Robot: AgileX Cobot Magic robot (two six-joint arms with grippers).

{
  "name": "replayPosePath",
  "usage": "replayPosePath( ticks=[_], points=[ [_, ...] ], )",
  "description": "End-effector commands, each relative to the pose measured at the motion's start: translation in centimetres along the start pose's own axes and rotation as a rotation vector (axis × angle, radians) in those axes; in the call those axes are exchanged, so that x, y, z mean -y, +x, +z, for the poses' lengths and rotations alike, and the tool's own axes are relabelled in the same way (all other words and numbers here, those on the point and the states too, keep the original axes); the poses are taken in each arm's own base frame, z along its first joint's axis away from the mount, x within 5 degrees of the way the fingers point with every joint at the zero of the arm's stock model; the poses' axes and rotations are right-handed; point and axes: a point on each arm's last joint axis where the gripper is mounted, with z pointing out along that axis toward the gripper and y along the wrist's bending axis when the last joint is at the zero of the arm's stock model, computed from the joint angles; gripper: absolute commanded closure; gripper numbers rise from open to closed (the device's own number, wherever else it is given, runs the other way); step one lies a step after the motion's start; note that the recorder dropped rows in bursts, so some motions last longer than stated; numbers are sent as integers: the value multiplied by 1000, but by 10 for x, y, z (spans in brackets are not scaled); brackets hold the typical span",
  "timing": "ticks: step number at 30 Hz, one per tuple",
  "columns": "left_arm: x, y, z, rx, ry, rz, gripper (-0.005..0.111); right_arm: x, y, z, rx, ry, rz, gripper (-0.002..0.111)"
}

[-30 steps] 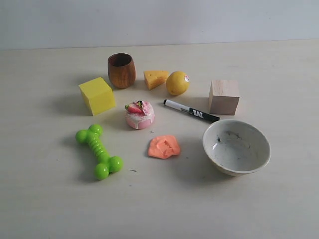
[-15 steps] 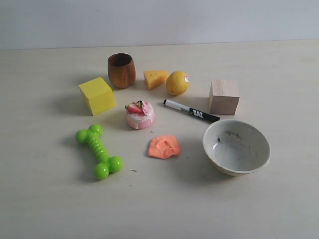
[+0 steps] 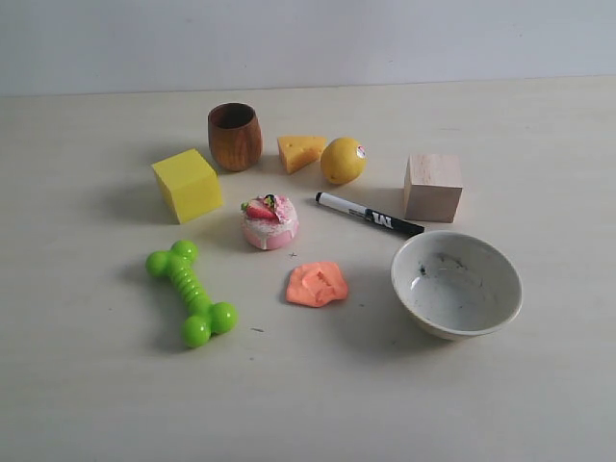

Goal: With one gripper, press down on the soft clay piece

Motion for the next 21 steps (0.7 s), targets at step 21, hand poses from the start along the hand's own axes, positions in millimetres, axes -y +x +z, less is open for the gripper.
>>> replayPosePath(
  ticks=[21],
  points=[
    [-4,54,4,-94,95,52,107,0,0,0,15,0,-8,108]
  ],
)
